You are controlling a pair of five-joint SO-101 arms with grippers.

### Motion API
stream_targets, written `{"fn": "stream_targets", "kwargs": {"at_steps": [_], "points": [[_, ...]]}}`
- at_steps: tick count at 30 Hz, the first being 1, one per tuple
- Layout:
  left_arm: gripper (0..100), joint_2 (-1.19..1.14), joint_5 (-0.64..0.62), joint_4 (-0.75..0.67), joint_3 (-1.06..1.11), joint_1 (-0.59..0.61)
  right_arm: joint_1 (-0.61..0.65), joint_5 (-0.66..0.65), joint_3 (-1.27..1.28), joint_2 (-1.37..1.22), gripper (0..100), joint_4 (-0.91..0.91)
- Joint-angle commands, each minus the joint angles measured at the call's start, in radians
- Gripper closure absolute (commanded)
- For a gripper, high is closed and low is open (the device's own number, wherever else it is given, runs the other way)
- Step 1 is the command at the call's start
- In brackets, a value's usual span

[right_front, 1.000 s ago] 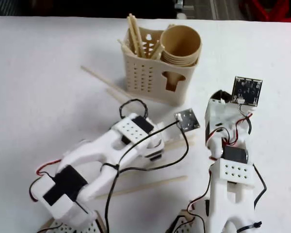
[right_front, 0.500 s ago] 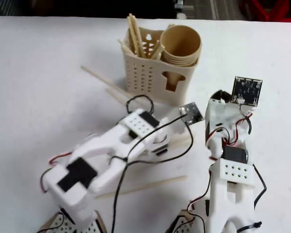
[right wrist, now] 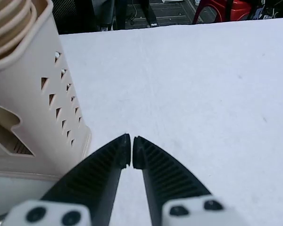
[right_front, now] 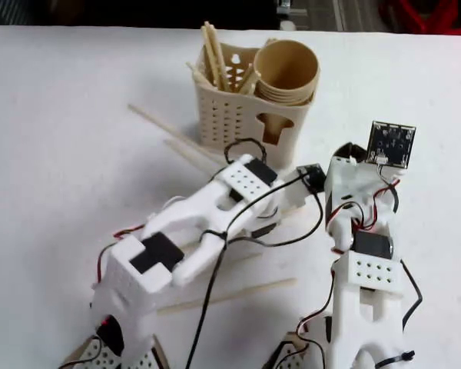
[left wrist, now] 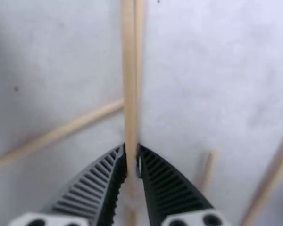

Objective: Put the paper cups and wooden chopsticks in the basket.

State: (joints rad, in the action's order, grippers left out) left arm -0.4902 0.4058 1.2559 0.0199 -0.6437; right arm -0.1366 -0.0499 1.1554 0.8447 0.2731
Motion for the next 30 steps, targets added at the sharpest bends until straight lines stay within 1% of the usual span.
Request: {"fn": "stream_targets", "kwargs": {"at_steps": [1,4,8,11,15,18,20,22,27,30], "points": [[98,0.028,0.005,0.020,0.034,-0.001,-0.012,0.003,-0.054,0.035,97.4,-0.019],[98,0.107,0.049,0.011,0.129,-0.001,-0.012,0.003,-0.054,0.035,97.4,-0.019],[98,0.266,0.052,-0.023,0.267,0.008,-0.013,0.003,-0.054,0.035,97.4,-0.019],[98,0.384,0.057,-0.023,0.338,0.038,-0.013,0.003,-0.054,0.035,97.4,-0.019],[98,0.510,0.057,-0.009,0.384,0.113,-0.019,0.006,-0.054,0.035,97.4,-0.019],[98,0.582,0.084,0.031,0.402,0.174,-0.035,0.009,-0.055,0.035,97.4,-0.019],[98,0.639,0.123,0.063,0.411,0.199,-0.033,0.009,-0.055,0.035,97.4,-0.019],[98,0.713,0.129,0.103,0.407,0.216,-0.033,0.009,-0.055,0.035,97.4,-0.019],[98,0.946,0.123,0.163,0.334,0.217,-0.033,0.009,-0.055,0.035,97.4,-0.019],[98,1.040,0.051,0.175,0.219,0.220,-0.031,0.009,-0.055,0.035,97.4,-0.019]]}}
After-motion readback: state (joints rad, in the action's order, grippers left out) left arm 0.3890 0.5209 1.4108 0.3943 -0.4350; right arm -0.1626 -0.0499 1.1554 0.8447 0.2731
